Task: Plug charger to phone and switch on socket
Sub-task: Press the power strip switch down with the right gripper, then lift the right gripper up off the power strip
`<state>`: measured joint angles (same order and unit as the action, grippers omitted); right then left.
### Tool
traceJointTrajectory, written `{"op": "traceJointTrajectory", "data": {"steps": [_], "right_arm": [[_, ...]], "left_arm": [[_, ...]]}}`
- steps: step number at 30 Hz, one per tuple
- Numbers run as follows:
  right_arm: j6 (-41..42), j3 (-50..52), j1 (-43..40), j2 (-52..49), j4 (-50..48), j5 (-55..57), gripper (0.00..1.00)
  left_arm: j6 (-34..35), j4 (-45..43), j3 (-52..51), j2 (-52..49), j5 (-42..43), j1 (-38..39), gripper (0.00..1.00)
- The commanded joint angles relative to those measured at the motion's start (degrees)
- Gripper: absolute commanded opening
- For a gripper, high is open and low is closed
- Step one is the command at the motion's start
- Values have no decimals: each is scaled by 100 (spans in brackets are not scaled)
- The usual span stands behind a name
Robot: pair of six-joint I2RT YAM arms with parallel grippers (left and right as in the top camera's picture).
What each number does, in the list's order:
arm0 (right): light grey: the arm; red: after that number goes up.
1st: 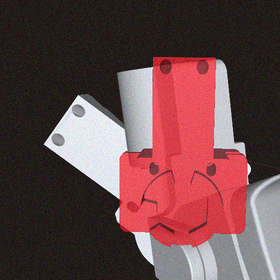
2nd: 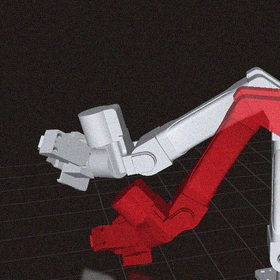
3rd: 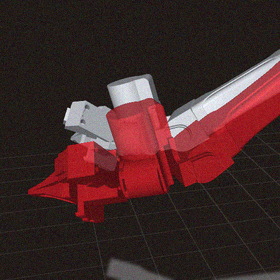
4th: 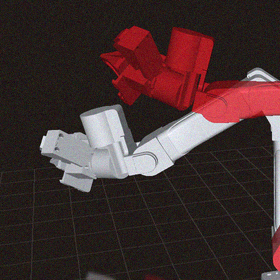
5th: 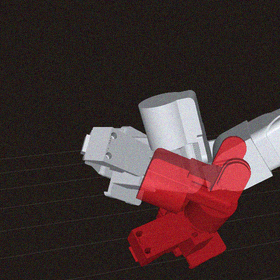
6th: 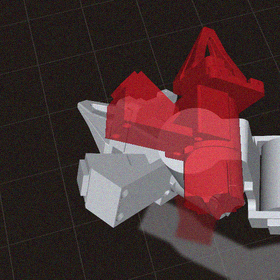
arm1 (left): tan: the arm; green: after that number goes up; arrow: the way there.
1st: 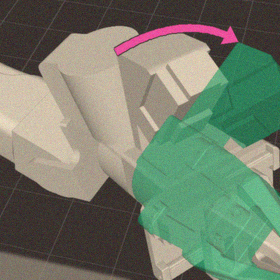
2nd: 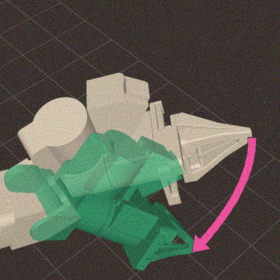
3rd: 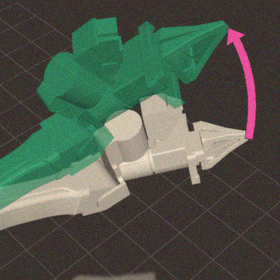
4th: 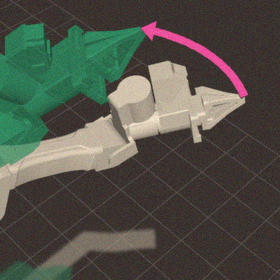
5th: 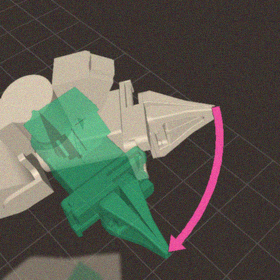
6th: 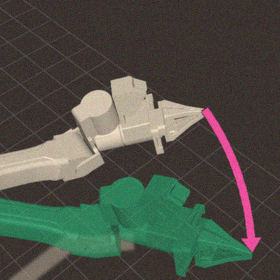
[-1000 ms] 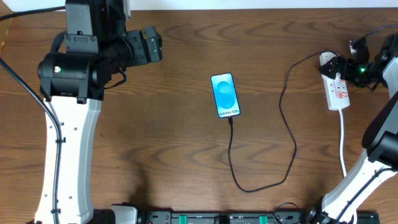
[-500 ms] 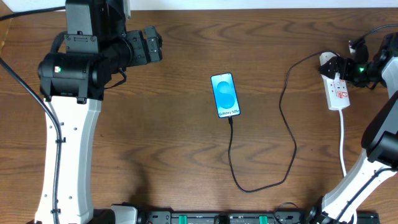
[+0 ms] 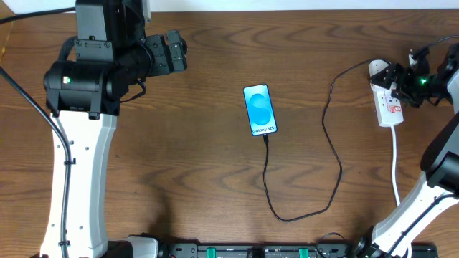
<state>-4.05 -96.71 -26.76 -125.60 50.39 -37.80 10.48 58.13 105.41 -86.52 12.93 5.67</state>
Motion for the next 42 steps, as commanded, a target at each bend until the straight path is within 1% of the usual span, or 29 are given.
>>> {"op": "traceJointTrajectory", "data": {"steps": [1,6,11,19,24,27,31,42], "right_arm": [[142,-205,-190,-118,133,-133,99],[144,-308,-393,52,345,48,99],[144,-308,-466,509,592,457,99],[142,-306,-339,1672,999,920,99],[146,-306,-138,2507,1233,564,99],[144,-306,-81,2828,1261,638,99],[144,-306,-79,3042,1266,640,99],[144,-302,-79,3036,1266,638,99]], "left_arm": [[-37,13,48,-2,-57,-24,98],[-37,13,48,-2,-57,-24,98],[-37,13,48,-2,-57,-24,98],[-37,13,48,-2,-57,-24,99],[-37,13,48,-2,-57,-24,98],[-37,13,48,-2,-57,-24,98],[-37,13,48,-2,-57,-24,98],[-37,13,48,-2,-57,-24,98]]}}
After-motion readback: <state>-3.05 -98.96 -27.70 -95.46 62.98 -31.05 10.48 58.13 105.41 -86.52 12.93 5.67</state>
